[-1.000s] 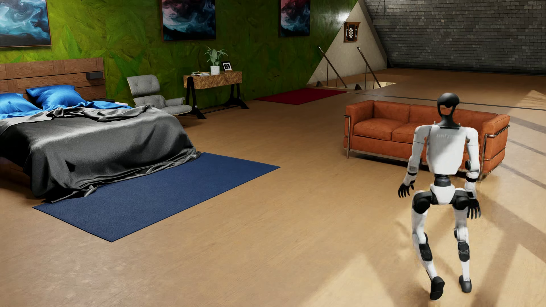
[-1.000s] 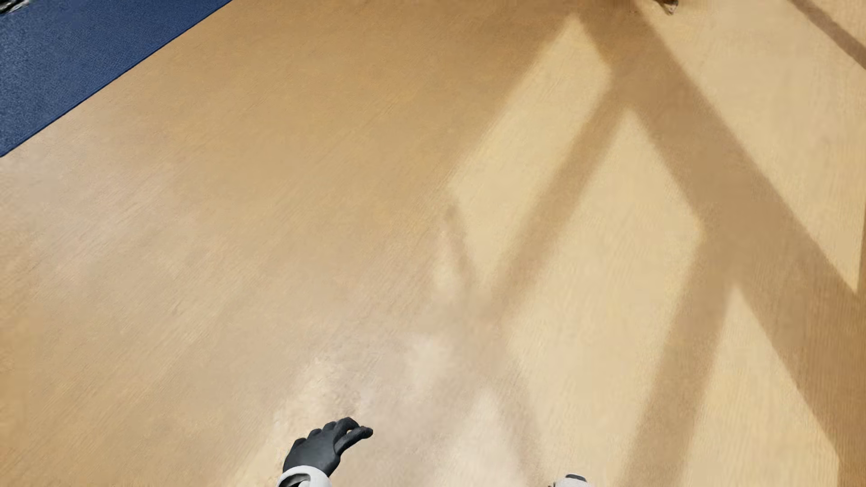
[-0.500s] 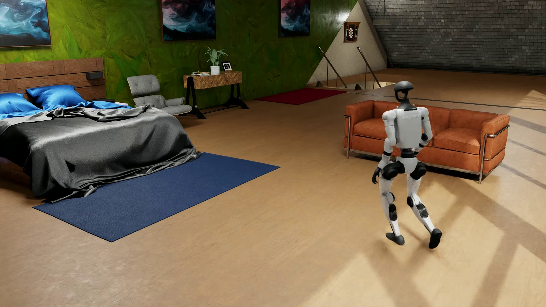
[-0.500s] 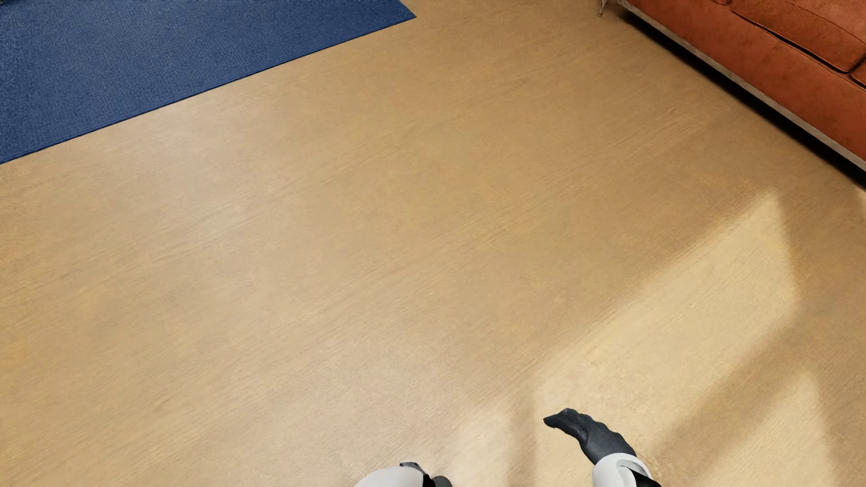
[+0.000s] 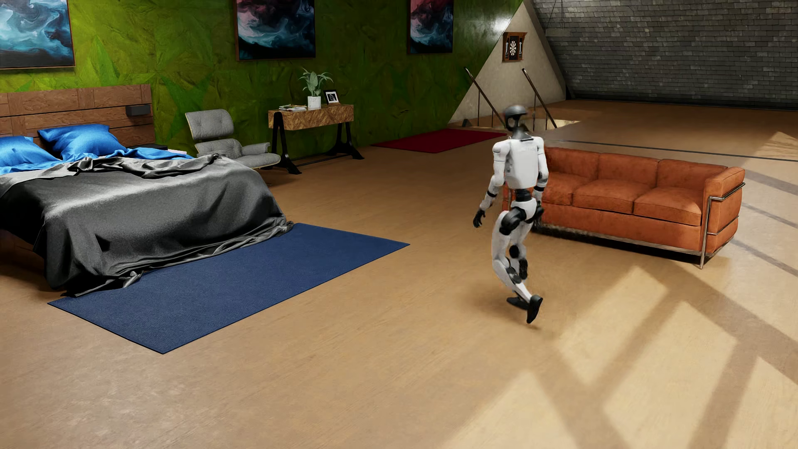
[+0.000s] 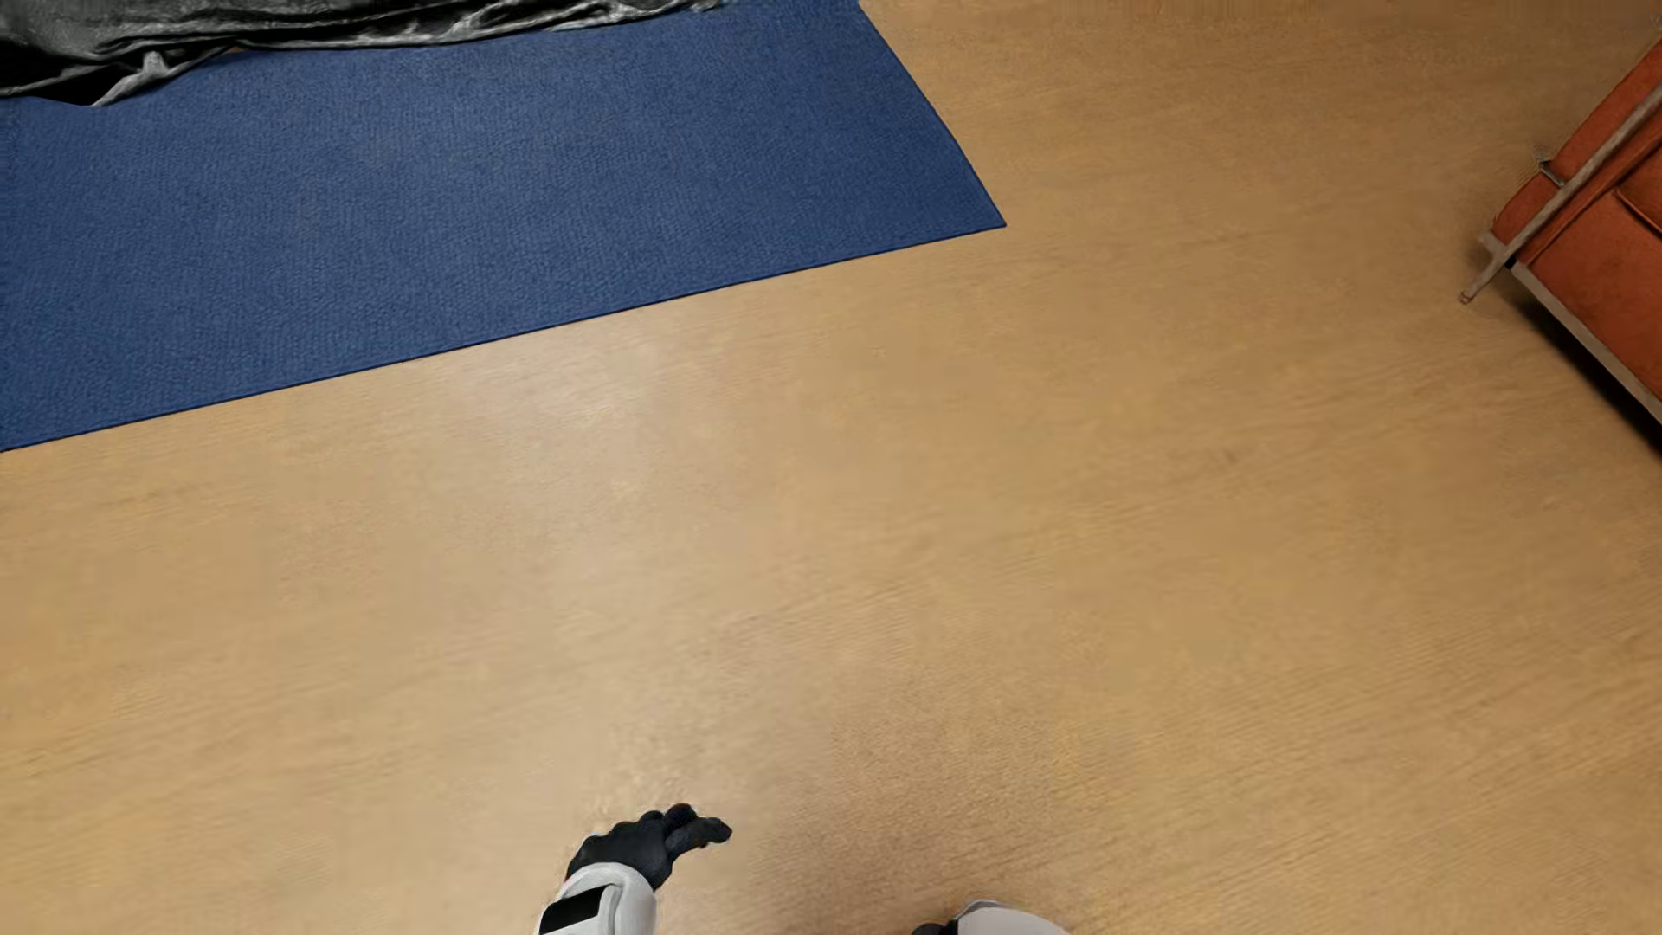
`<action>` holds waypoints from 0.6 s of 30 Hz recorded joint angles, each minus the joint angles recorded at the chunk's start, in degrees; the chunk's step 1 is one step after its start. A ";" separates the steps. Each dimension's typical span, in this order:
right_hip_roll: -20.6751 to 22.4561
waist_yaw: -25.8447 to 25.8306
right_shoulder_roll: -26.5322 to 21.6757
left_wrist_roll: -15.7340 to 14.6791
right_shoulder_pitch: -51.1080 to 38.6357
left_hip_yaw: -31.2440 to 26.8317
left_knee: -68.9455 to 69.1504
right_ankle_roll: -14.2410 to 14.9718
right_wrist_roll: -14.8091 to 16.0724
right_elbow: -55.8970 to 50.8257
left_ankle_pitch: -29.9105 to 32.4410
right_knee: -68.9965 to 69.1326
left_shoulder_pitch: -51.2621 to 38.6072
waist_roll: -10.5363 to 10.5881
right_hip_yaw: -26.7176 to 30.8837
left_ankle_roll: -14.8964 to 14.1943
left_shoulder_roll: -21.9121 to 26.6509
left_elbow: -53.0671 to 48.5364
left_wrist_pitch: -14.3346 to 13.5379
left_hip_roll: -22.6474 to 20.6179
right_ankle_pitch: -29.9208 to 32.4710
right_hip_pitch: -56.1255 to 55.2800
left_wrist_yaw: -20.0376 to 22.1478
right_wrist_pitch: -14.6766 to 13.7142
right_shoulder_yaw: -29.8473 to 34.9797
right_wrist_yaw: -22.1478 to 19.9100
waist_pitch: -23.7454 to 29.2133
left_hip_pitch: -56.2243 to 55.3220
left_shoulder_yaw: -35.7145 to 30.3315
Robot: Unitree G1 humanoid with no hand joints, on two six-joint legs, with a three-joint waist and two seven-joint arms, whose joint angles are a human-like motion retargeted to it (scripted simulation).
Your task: Walk to the armchair
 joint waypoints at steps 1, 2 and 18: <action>1.89 0.62 -0.41 1.74 -3.15 2.01 -1.36 -0.16 -0.78 -1.67 -3.22 -4.06 1.42 0.65 -0.51 2.77 0.32 7.29 1.14 1.61 -1.24 5.82 -4.78 -0.77 -0.29 -2.76 -0.13 -7.20 -2.88; 3.76 1.47 -0.84 4.06 -6.26 3.94 -6.20 -0.28 -0.37 -3.53 -6.47 -7.81 3.48 1.06 -0.28 4.46 1.36 12.86 -0.16 2.60 -2.19 11.21 -10.01 -2.67 -0.75 -5.52 -0.34 -13.34 -6.13; -8.31 7.85 -13.57 1.71 -5.68 14.25 -48.47 4.77 -4.15 -1.34 -21.24 26.93 0.63 -11.05 14.67 11.34 -6.12 -2.41 -9.45 -8.30 8.16 -14.42 6.42 -3.98 25.57 14.36 -0.42 7.64 14.46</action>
